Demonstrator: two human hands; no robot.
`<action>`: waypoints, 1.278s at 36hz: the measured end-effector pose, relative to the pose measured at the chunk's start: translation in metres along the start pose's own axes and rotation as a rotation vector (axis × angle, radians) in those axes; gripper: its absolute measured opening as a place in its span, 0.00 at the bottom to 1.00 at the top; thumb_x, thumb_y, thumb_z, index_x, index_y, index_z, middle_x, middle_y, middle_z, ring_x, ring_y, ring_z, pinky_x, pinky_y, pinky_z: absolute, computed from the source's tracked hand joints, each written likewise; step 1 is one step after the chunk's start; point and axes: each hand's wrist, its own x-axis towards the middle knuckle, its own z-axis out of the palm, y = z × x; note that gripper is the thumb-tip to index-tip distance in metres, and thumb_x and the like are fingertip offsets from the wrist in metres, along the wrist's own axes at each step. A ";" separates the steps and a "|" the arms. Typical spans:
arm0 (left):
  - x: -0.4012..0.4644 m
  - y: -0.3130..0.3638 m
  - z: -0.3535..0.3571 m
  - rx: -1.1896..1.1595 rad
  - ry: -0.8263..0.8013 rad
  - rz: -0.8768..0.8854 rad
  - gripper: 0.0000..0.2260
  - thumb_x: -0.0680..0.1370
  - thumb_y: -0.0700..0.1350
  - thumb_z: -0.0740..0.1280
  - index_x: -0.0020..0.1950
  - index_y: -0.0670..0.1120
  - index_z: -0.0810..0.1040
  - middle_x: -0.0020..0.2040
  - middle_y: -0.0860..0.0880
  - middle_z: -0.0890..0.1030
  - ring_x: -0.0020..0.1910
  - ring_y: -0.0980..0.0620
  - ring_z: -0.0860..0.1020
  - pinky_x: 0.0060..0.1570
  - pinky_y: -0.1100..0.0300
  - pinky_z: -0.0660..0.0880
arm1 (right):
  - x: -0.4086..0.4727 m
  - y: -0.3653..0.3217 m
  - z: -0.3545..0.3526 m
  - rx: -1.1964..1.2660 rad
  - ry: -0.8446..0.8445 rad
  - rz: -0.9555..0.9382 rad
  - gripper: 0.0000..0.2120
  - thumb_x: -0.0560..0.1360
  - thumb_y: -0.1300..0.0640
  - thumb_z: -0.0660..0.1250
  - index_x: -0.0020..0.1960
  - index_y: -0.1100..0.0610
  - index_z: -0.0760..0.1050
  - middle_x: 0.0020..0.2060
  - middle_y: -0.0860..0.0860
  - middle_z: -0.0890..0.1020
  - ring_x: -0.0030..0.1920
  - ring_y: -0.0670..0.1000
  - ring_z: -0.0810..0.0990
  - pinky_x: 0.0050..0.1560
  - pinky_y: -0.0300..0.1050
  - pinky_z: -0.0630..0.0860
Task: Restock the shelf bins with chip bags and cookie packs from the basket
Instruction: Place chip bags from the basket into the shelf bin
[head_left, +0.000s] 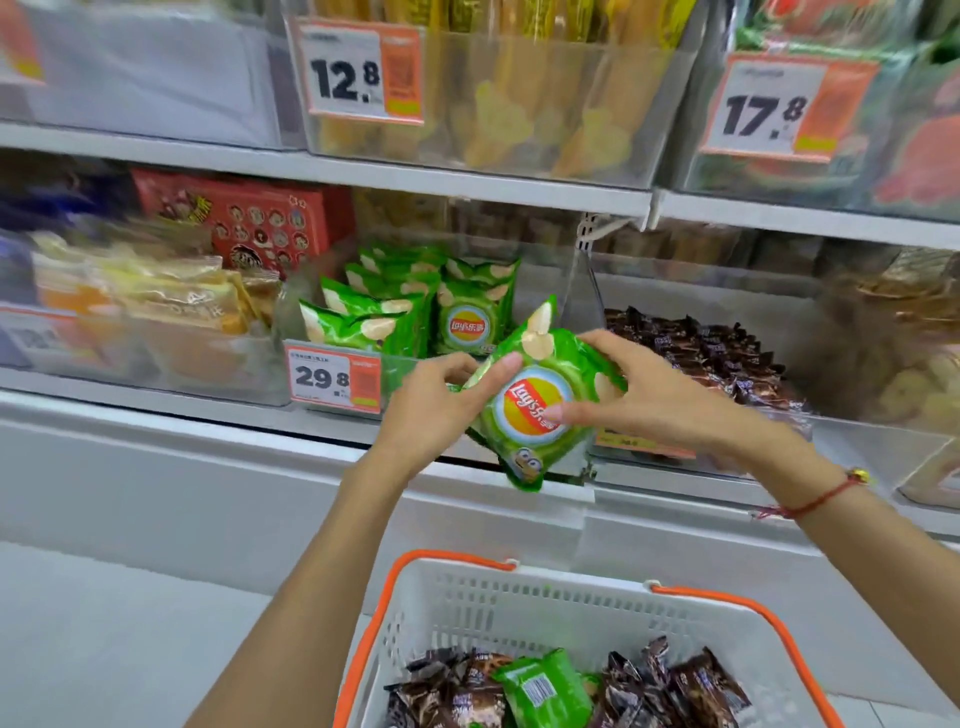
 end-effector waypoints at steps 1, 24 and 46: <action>0.000 0.005 -0.001 -0.005 0.030 0.001 0.28 0.66 0.76 0.59 0.37 0.51 0.80 0.35 0.55 0.82 0.41 0.54 0.80 0.51 0.49 0.76 | 0.003 -0.005 -0.001 -0.034 0.049 -0.023 0.26 0.65 0.49 0.77 0.59 0.51 0.73 0.49 0.44 0.82 0.48 0.41 0.82 0.51 0.42 0.79; 0.032 -0.041 -0.045 0.572 0.440 -0.060 0.18 0.80 0.47 0.63 0.70 0.52 0.70 0.70 0.52 0.70 0.69 0.50 0.65 0.67 0.58 0.56 | 0.149 0.003 0.042 -0.878 0.283 -0.136 0.34 0.70 0.47 0.73 0.69 0.55 0.62 0.56 0.57 0.79 0.57 0.59 0.77 0.53 0.51 0.69; 0.036 -0.037 -0.048 0.548 0.419 -0.089 0.17 0.80 0.46 0.62 0.69 0.52 0.70 0.69 0.53 0.69 0.68 0.49 0.64 0.69 0.54 0.54 | 0.209 0.016 0.062 -0.757 0.188 -0.047 0.31 0.69 0.50 0.75 0.69 0.51 0.69 0.60 0.56 0.76 0.59 0.57 0.75 0.55 0.50 0.74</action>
